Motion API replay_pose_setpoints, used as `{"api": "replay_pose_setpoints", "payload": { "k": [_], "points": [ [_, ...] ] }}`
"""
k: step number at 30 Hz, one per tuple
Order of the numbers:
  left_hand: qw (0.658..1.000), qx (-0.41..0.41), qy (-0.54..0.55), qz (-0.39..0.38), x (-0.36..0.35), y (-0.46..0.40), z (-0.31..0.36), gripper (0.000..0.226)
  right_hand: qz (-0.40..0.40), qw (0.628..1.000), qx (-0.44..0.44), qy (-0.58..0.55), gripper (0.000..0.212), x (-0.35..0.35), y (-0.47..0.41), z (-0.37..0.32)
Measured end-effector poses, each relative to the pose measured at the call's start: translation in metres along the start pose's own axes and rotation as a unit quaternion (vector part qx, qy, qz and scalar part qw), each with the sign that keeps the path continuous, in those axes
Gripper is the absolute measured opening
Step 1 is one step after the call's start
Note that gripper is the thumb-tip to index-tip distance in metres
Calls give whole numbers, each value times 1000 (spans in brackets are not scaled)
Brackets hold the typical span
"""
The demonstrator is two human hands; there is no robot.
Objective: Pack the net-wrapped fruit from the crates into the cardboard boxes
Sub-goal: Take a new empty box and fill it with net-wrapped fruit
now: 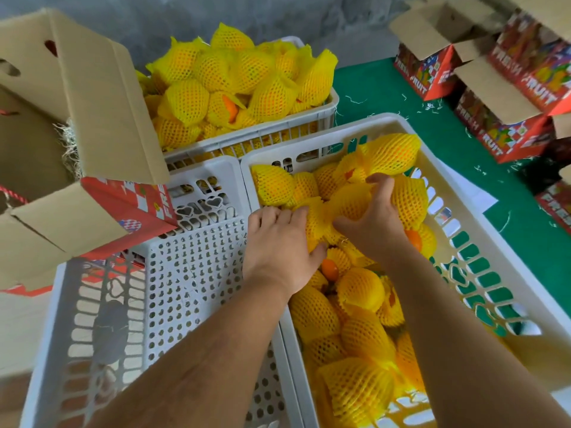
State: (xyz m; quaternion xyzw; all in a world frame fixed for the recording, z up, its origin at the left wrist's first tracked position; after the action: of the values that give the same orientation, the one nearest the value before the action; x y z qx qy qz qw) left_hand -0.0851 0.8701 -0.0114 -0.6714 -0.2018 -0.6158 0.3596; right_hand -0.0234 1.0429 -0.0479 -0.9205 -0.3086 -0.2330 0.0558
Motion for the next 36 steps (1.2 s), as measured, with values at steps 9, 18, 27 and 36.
{"api": "replay_pose_setpoints", "payload": {
  "k": [9,18,27,36],
  "points": [
    [997,26,69,28,6,2,-5,57,-219,921,-170,-275,89,-22,16,-7],
    [987,59,135,63,7,3,-6,20,-140,919,-165,-329,95,-17,15,-12],
    [958,160,240,-1,8,3,-8,96,-170,963,189,-84,132,-9,28,-31],
    [940,190,275,69,5,5,-16,102,-276,950,132,-68,139,-12,34,-23]
  ]
}}
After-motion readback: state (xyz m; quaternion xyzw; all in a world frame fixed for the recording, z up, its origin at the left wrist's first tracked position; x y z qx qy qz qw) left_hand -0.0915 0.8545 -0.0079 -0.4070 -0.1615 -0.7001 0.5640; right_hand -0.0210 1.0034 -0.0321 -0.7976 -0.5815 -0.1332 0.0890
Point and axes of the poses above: each hand's wrist, its own y-axis away from the middle knuckle, its own x-axis out of the back of the hand, z = x × y, the point moved 3 cm from there along -y, towards the middle knuckle, and after that the axes turned 14 degrees about z, right-handed, at the moved point
